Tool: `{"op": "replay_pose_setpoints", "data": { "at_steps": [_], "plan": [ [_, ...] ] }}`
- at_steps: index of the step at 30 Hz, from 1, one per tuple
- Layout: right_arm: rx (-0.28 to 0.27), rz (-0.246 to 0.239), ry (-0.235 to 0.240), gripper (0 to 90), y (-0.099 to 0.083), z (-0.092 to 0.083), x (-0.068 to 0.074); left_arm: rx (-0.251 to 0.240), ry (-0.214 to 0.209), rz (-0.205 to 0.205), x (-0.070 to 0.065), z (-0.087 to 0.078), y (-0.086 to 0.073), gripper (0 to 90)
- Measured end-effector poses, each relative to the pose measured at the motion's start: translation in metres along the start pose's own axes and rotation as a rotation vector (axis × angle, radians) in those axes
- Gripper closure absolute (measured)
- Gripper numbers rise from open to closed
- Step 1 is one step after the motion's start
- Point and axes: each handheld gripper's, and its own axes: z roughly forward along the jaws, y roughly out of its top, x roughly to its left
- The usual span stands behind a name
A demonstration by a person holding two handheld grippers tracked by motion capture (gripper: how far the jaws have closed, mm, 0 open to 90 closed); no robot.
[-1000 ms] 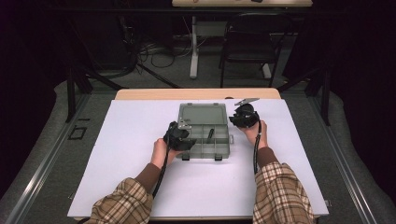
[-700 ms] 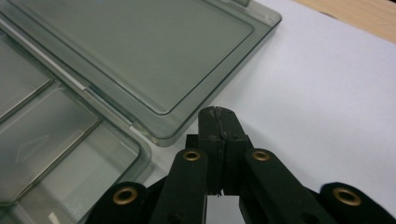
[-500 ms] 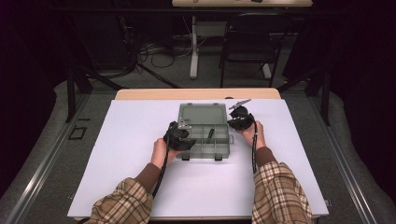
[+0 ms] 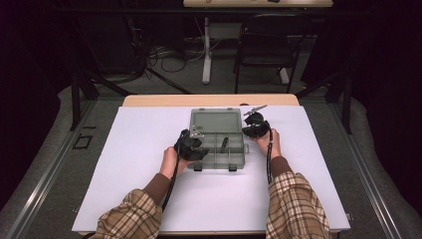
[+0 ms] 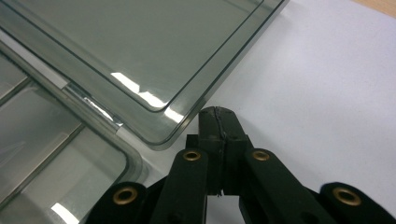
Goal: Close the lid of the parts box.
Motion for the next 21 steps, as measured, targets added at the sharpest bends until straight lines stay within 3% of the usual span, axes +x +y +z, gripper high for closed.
{"op": "replay_pose_setpoints", "data": {
  "at_steps": [7,13,21],
  "plan": [
    [-0.014,0.03,-0.002,90.0,0.0019,0.0025,-0.0011,0.0,-0.001,0.002,0.0001,0.0002,0.0,56.1],
    [-0.062,0.072,0.0,90.0,0.0032,0.0067,-0.0037,-0.001,-0.002,0.003,0.0003,0.0002,-0.0002,56.0],
    [-0.12,0.052,-0.021,90.0,0.0068,-0.0009,-0.003,0.0,0.0,0.002,0.0,0.0004,0.0,55.9]
  ]
}}
